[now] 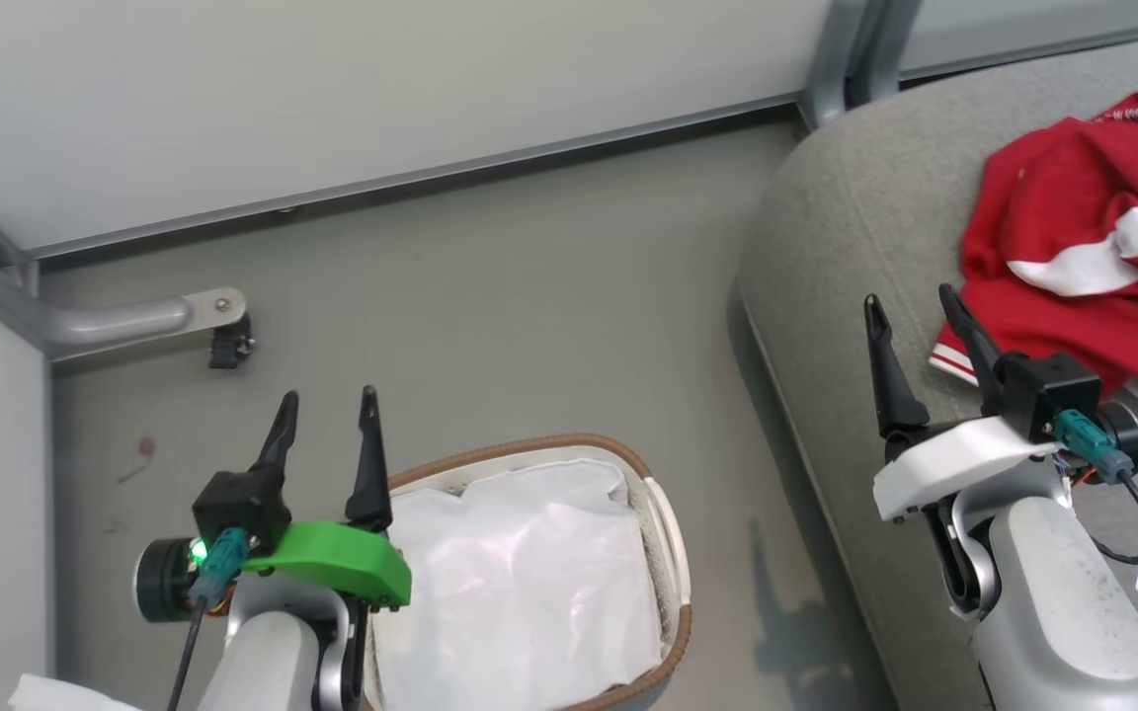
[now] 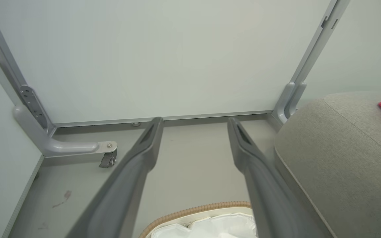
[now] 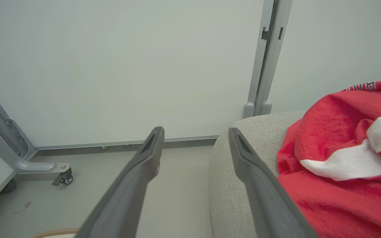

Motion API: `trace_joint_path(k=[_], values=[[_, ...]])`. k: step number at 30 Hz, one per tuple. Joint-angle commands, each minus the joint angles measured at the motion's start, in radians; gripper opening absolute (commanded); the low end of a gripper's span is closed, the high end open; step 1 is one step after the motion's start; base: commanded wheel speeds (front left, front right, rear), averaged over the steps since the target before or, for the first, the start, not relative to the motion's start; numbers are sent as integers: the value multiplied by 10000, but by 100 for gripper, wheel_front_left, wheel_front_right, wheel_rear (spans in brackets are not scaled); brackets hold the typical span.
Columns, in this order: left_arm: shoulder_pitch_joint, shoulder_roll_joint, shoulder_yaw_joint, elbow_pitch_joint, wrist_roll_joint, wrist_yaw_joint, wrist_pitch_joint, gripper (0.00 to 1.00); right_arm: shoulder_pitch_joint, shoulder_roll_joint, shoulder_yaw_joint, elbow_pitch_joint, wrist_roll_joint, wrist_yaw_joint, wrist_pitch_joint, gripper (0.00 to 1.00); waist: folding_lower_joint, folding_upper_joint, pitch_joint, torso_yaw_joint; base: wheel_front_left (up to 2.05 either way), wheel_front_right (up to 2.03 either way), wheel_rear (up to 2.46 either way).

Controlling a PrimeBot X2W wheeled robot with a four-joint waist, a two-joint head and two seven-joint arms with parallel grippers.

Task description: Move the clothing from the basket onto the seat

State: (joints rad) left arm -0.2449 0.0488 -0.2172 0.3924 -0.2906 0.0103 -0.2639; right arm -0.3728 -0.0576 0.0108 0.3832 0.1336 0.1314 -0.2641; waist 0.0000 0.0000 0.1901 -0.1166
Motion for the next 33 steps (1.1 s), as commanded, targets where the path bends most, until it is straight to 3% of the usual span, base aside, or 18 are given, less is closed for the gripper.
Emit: trace_joint_path(k=[1,10,28,29,33], values=[[208,35,158,22,132,84,-7,100,200,-3,13,40,-44,-14,0,100,0,0,-331,439,0,0,0],[905,33,1041,139,205,169,-7,100,712,46,-32,110,208,-14,0,100,0,0,-660,699,0,0,0],[2190,32,1479,129,-474,-45,-7,100,2066,46,420,263,478,-15,0,100,0,0,-1561,858,0,0,0],[2102,4,1484,114,-437,-31,1,0,2005,82,413,260,516,0,-2,0,0,0,-1523,827,0,0,0],[2107,-34,1534,367,-623,-52,86,0,2074,141,354,487,721,0,86,0,0,0,-1545,841,0,0,0]])
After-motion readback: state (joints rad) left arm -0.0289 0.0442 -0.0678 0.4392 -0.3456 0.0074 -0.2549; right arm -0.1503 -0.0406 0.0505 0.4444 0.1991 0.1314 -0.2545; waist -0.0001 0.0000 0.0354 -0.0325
